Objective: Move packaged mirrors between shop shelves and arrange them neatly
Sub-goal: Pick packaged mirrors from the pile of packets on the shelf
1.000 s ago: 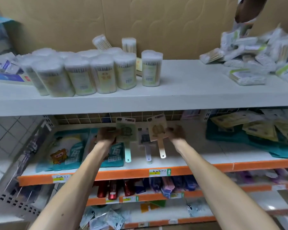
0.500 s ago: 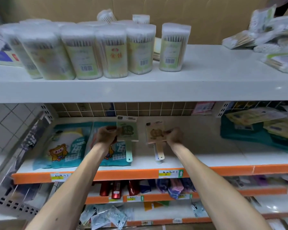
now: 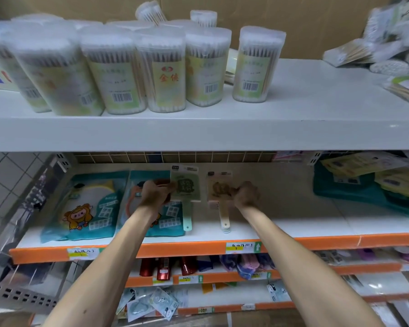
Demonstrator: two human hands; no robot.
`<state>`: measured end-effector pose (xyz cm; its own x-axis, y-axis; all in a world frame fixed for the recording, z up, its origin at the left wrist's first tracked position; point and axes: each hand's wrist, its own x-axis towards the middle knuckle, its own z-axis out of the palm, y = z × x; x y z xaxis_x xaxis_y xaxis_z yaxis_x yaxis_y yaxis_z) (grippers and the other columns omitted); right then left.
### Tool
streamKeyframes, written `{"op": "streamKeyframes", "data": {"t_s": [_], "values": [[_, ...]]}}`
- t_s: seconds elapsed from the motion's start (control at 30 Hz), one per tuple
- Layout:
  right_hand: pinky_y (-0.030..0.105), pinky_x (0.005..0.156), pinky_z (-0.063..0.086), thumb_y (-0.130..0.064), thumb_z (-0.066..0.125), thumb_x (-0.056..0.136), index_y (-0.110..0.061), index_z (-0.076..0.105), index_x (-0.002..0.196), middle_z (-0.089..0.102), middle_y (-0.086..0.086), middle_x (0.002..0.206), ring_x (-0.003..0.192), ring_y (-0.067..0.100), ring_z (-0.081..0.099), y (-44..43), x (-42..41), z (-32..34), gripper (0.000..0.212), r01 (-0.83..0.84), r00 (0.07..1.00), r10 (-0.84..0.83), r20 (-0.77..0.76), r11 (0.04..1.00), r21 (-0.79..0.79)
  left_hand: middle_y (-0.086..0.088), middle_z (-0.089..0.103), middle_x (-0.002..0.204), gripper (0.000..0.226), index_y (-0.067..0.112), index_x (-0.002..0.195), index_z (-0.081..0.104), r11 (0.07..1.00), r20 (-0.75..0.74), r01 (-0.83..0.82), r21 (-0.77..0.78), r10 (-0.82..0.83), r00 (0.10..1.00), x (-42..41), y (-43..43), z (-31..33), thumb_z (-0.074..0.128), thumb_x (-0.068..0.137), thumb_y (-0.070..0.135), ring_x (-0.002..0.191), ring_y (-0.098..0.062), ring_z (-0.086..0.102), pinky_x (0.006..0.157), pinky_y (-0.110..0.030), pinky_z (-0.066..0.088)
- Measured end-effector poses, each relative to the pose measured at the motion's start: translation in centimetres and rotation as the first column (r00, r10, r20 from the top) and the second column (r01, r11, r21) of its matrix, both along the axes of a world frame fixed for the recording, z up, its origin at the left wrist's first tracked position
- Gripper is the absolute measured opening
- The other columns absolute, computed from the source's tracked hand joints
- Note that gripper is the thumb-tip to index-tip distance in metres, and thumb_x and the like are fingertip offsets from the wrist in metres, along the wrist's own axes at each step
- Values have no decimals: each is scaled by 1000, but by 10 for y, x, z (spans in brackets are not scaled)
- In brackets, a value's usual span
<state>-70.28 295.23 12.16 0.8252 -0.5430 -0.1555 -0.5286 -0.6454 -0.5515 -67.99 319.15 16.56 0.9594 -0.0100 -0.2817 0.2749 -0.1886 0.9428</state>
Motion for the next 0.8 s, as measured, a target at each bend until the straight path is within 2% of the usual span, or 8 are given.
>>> {"op": "streamKeyframes", "data": {"t_s": [0.13, 0.2, 0.27, 0.37, 0.43, 0.6, 0.73, 0.8], "values": [[29, 73, 44, -34, 62, 94, -6, 67, 113, 67, 16, 115, 107, 32, 64, 3, 0, 1, 35, -7, 1000, 7, -11, 999, -43, -8, 69, 108, 28, 9, 118, 63, 1000, 3, 29, -12, -29, 1000, 1, -2, -2, 64, 91, 18, 95, -23, 67, 76, -29, 58], [33, 80, 46, -34, 58, 95, -5, 61, 118, 62, 16, 121, 109, 34, 61, 5, -2, 1, 37, -8, 1000, 7, -10, 997, -82, -7, 70, 106, 27, 10, 116, 63, 999, -10, 32, -25, -32, 999, 3, -3, -4, 65, 90, 18, 95, -24, 67, 82, -34, 58], [34, 80, 45, -31, 53, 98, -3, 58, 119, 60, 17, 121, 108, 35, 60, 5, -7, 6, 35, 0, 1000, 1, 10, 991, -133, -6, 71, 105, 28, 11, 114, 64, 999, -35, 35, -38, -36, 999, 6, -4, -6, 67, 88, 20, 96, -25, 68, 85, -38, 58], [32, 76, 42, -29, 50, 99, -3, 60, 114, 63, 17, 115, 102, 35, 63, -2, -14, 19, 31, 19, 998, -8, 59, 981, -193, -5, 71, 102, 19, 12, 109, 65, 996, -24, 67, -61, -69, 997, 6, -11, -2, 64, 91, 20, 93, -23, 69, 76, -30, 58], [34, 79, 44, -28, 49, 100, -1, 61, 112, 64, 19, 113, 102, 36, 63, -10, -19, 31, 32, 24, 997, -7, 83, 977, -211, -5, 71, 99, 13, 13, 104, 65, 992, -15, 94, -80, -96, 995, 3, -20, 7, 61, 93, 17, 90, -21, 69, 72, -27, 57], [41, 91, 42, -28, 47, 100, -2, 56, 120, 58, 20, 120, 109, 38, 59, -31, -29, 49, 34, 55, 996, -40, 78, 978, -200, -13, 72, 102, 15, 6, 104, 67, 982, -30, 100, -157, -106, 994, 8, -47, 11, 66, 90, 10, 94, -26, 70, 85, -39, 58], [41, 93, 39, -25, 45, 99, -2, 53, 121, 55, 19, 120, 106, 37, 58, -50, -40, 44, 33, 48, 997, -34, 76, 979, -199, -10, 70, 88, 8, 10, 88, 66, 993, -34, 48, -104, -52, 998, 10, -71, -2, 68, 86, 2, 88, -29, 68, 72, -33, 59], [42, 93, 39, -25, 45, 98, -4, 52, 119, 54, 18, 118, 104, 37, 58, -59, -47, 39, 30, 45, 997, -30, 77, 978, -204, -12, 72, 88, 4, 9, 87, 68, 998, -16, 56, 1, -56, 998, 18, -78, -15, 70, 85, 6, 88, -31, 70, 79, -42, 59]]}}
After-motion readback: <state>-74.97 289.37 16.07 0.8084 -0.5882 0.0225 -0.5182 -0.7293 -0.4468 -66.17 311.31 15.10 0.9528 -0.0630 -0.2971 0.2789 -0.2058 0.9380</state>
